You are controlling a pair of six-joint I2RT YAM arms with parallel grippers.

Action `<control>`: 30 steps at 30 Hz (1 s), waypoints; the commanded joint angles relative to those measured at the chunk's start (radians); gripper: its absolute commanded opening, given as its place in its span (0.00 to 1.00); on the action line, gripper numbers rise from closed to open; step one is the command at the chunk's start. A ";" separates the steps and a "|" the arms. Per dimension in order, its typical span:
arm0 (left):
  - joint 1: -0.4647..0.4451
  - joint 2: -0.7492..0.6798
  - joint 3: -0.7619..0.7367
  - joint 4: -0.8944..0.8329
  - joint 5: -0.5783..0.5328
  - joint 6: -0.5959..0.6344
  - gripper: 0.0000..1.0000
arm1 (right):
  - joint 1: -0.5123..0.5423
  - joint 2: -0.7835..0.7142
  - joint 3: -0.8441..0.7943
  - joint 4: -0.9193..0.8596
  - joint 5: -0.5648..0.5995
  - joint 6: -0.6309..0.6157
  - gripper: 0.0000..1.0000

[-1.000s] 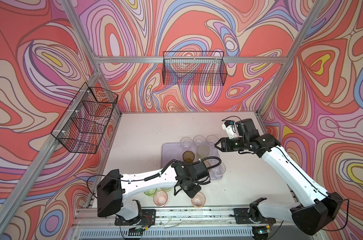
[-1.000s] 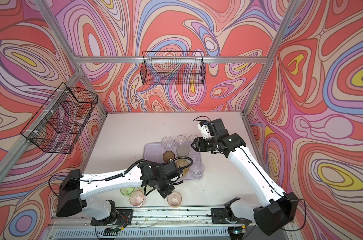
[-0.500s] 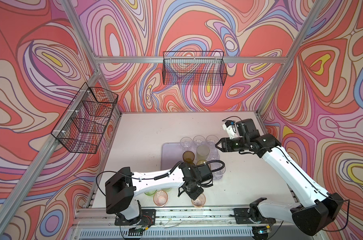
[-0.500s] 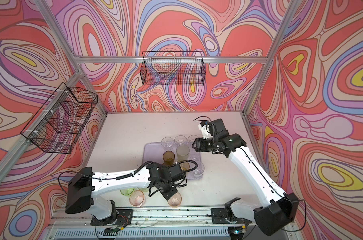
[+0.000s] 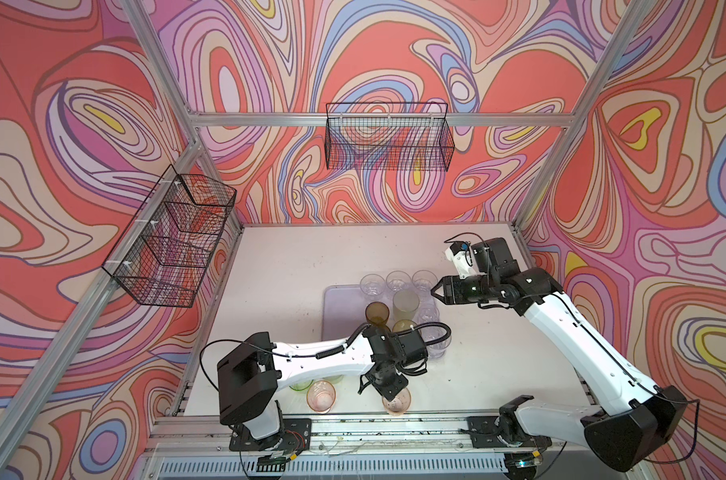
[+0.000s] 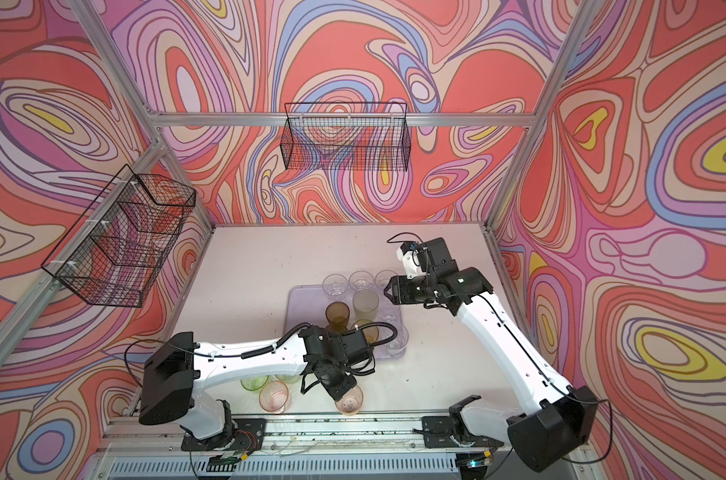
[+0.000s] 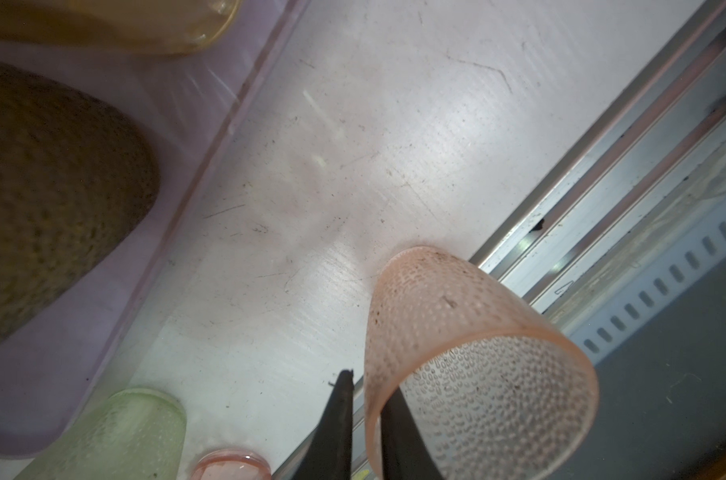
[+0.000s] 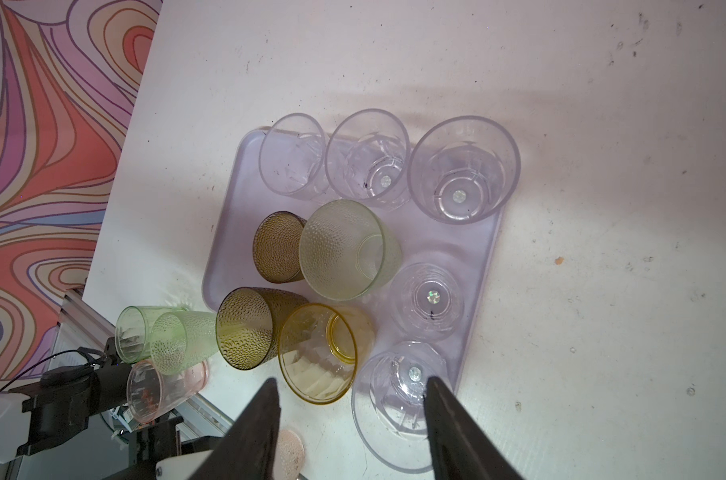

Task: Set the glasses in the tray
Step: 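Lift the pink cup with the left gripper and carry it over the tray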

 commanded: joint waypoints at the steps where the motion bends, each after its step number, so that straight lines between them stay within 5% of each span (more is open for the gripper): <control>1: -0.008 0.002 0.028 -0.020 -0.013 0.004 0.14 | -0.003 -0.018 0.009 0.001 0.006 0.001 0.57; 9: -0.008 -0.010 0.062 -0.072 -0.021 0.000 0.00 | -0.003 -0.017 0.003 0.004 0.005 0.004 0.57; 30: 0.054 -0.090 0.255 -0.349 -0.039 0.029 0.00 | -0.003 -0.012 0.005 0.012 0.001 0.000 0.57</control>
